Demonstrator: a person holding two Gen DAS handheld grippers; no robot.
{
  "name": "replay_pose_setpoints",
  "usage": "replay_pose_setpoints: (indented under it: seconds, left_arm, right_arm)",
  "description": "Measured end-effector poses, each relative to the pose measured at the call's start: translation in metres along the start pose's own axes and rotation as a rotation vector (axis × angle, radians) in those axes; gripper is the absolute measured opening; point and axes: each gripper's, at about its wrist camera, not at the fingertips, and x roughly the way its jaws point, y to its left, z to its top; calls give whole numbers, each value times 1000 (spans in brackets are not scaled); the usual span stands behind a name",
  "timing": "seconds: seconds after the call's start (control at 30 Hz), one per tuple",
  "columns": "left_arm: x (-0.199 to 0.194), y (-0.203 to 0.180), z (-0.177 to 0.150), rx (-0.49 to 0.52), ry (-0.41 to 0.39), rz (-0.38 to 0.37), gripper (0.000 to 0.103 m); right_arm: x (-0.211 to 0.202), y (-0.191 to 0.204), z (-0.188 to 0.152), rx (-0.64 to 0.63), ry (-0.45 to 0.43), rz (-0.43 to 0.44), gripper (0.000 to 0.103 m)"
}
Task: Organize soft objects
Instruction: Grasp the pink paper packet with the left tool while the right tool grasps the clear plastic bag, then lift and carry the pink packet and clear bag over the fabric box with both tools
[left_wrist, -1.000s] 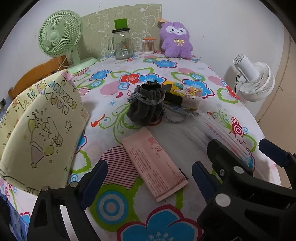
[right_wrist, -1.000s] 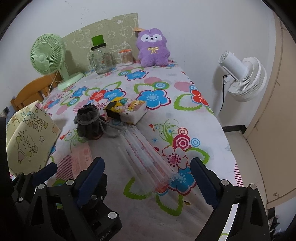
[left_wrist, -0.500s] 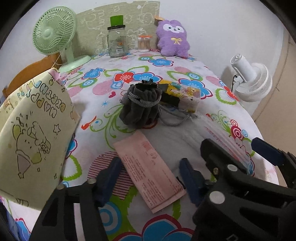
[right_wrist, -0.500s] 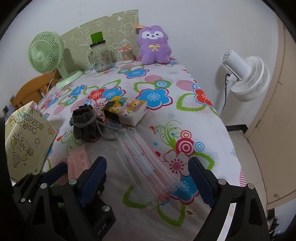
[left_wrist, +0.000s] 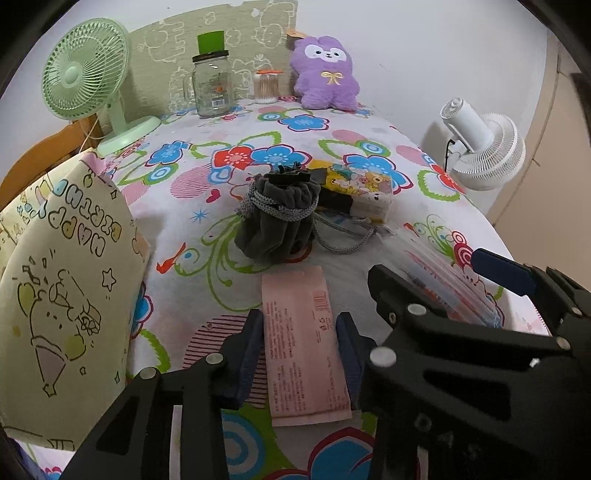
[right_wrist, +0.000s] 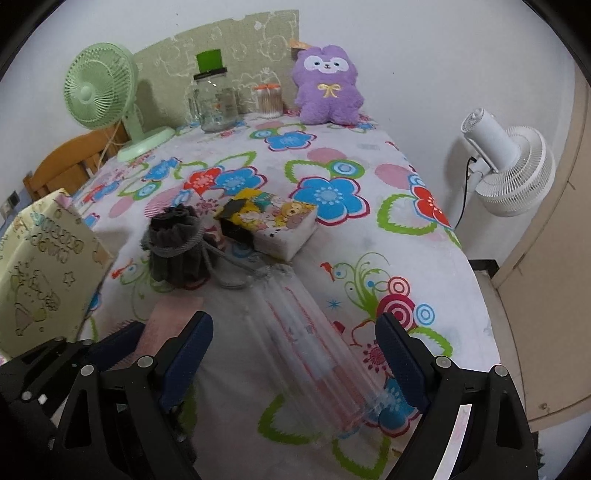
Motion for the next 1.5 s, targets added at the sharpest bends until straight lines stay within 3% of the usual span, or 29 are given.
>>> replay_pose_setpoints:
  seconds: [0.33,0.6,0.77,0.93,1.5]
  left_arm:
    - [3,1,4,8,2,-7,41]
    - [2,0,3,15,2,-2,40]
    - [-1,0,-1,22,6,-2,40]
    - [-9,-2,-6,30,0,-11,40]
    - [-49,0,-11,50,-62,-30,40]
  right_arm:
    - [15,-6,2,28,47,-4,80]
    - [12,4,3,-5,53,31,41]
    - [5,8,-1,-9,51,31,28]
    - [-5,12,-7,6,54,60,25]
    - [-48,21,-12,29,4,32,24]
